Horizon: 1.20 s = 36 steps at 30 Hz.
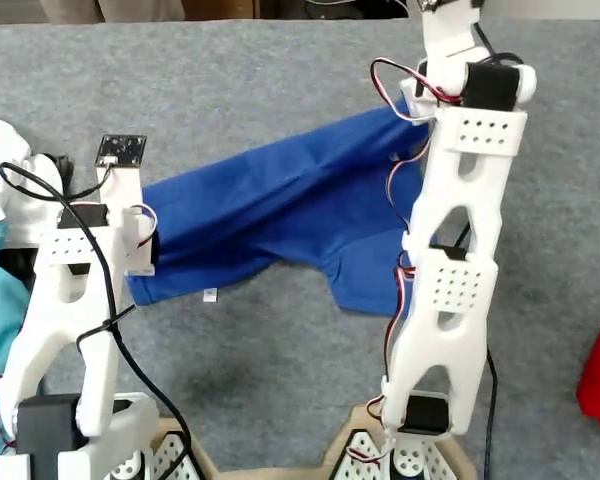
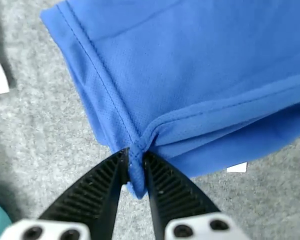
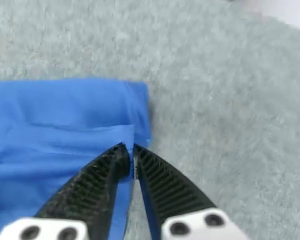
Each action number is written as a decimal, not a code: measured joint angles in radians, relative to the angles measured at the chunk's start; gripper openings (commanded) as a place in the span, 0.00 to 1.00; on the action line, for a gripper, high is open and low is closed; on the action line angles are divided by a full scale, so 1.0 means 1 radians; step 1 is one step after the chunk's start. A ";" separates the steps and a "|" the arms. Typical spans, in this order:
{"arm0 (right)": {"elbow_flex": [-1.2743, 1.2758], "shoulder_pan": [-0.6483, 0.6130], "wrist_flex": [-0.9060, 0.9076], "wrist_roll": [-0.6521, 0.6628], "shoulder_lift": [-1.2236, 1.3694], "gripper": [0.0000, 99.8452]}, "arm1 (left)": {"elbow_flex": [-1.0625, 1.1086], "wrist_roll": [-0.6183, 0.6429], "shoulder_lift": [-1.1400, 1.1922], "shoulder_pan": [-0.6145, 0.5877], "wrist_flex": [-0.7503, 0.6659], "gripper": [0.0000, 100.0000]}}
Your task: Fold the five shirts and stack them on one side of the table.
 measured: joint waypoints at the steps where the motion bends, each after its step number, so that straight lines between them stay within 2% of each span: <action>1: 0.037 0.000 0.000 0.011 -0.018 0.00 | 0.000 -0.003 0.000 0.000 0.000 0.02; 7: 0.344 0.003 0.000 0.032 -0.193 0.00 | 0.072 -0.068 0.000 0.018 0.011 0.02; 15: 0.835 0.003 -0.012 0.052 -0.448 0.00 | 0.094 -0.071 0.000 0.023 0.011 0.02; 29: 1.668 0.046 -0.377 0.072 -0.853 0.00 | 0.094 -0.078 0.000 0.023 0.011 0.02; 36: 1.827 0.178 -0.517 0.091 -0.905 0.00 | 0.094 -0.084 0.000 0.023 0.011 0.02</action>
